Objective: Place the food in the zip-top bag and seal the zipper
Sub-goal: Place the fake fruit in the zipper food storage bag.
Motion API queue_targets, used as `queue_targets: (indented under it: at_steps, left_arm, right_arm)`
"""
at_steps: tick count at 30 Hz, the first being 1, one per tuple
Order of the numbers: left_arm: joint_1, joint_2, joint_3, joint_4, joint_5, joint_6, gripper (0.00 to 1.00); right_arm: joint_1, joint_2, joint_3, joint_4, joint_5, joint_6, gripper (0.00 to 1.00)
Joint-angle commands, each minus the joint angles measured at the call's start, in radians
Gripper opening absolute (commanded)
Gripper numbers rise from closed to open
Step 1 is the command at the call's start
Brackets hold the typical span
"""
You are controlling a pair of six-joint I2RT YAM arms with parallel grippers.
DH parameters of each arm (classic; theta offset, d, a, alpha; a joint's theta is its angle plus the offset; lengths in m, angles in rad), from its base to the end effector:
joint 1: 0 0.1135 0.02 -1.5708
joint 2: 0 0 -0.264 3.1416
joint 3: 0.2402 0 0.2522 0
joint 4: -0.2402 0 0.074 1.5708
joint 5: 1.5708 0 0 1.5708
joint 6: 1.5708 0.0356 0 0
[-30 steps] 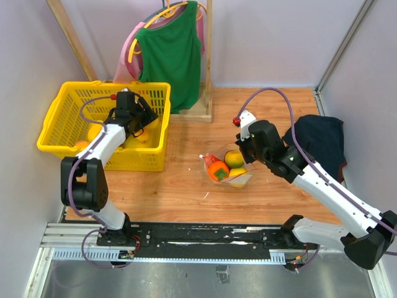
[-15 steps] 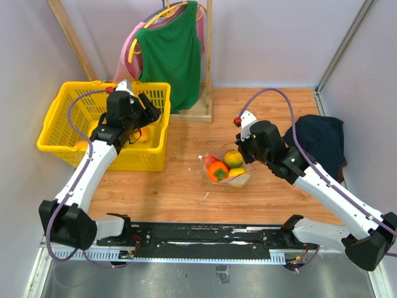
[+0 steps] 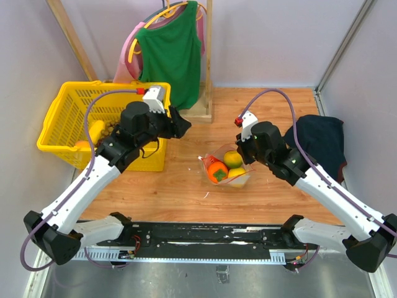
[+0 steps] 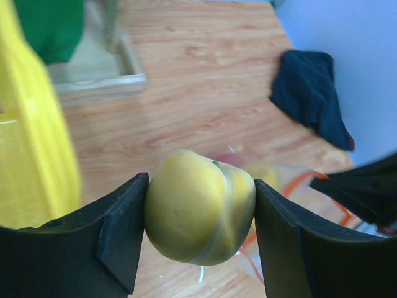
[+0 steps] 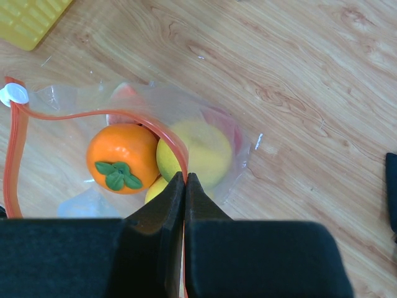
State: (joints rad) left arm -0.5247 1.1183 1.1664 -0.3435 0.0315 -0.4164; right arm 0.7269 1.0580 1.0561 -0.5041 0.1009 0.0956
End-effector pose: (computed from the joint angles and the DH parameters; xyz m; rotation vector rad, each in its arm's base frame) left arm 0.2168 -0.1268 0.3907 0.1264 1.9181 -0.6727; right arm 0.1752 0.1510 0.3500 -0.5918 2.0132 0.3969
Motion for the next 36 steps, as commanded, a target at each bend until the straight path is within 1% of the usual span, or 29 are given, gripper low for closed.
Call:
queue_targets:
  at_steps: [1, 3, 9, 13, 17, 23, 27, 30, 33, 36]
  left_arm:
    - [-0.125, -0.028, -0.021, 0.080, -0.004, 0.094, 0.43]
    - [-0.191, -0.024, -0.037, 0.114, -0.010, 0.121, 0.42]
    - [-0.381, 0.027, -0.064, 0.207, -0.043, 0.203, 0.42]
    - [-0.468, 0.089, -0.072, 0.246, -0.069, 0.259, 0.43]
    - [-0.513, 0.153, -0.071, 0.254, -0.122, 0.320, 0.43]
    - [-0.567, 0.213, -0.100, 0.298, -0.150, 0.370, 0.43]
    - [-0.590, 0.238, -0.113, 0.303, -0.247, 0.398, 0.44]
    - [-0.591, 0.245, -0.120, 0.315, -0.305, 0.398, 0.48]
    - [-0.593, 0.248, -0.126, 0.332, -0.340, 0.395, 0.58]
    - [-0.592, 0.263, -0.119, 0.323, -0.378, 0.391, 0.64]
  right_arm:
    - [0.009, -0.019, -0.011, 0.039, -0.011, 0.020, 0.01]
    - [0.009, -0.018, -0.010, 0.039, -0.011, 0.021, 0.01]
    - [0.009, -0.026, -0.012, 0.039, -0.010, 0.020, 0.01]
    - [0.009, -0.039, -0.018, 0.037, -0.016, 0.025, 0.01]
    - [0.008, -0.062, -0.036, 0.044, -0.020, 0.034, 0.01]
    - [0.009, -0.081, -0.032, 0.042, -0.020, 0.027, 0.01]
    - [0.009, -0.089, -0.038, 0.042, -0.022, 0.024, 0.01]
    - [0.009, -0.091, -0.039, 0.044, -0.026, 0.024, 0.01]
    - [0.009, -0.097, -0.045, 0.047, -0.024, 0.024, 0.01]
    - [0.009, -0.101, -0.050, 0.049, -0.026, 0.024, 0.01]
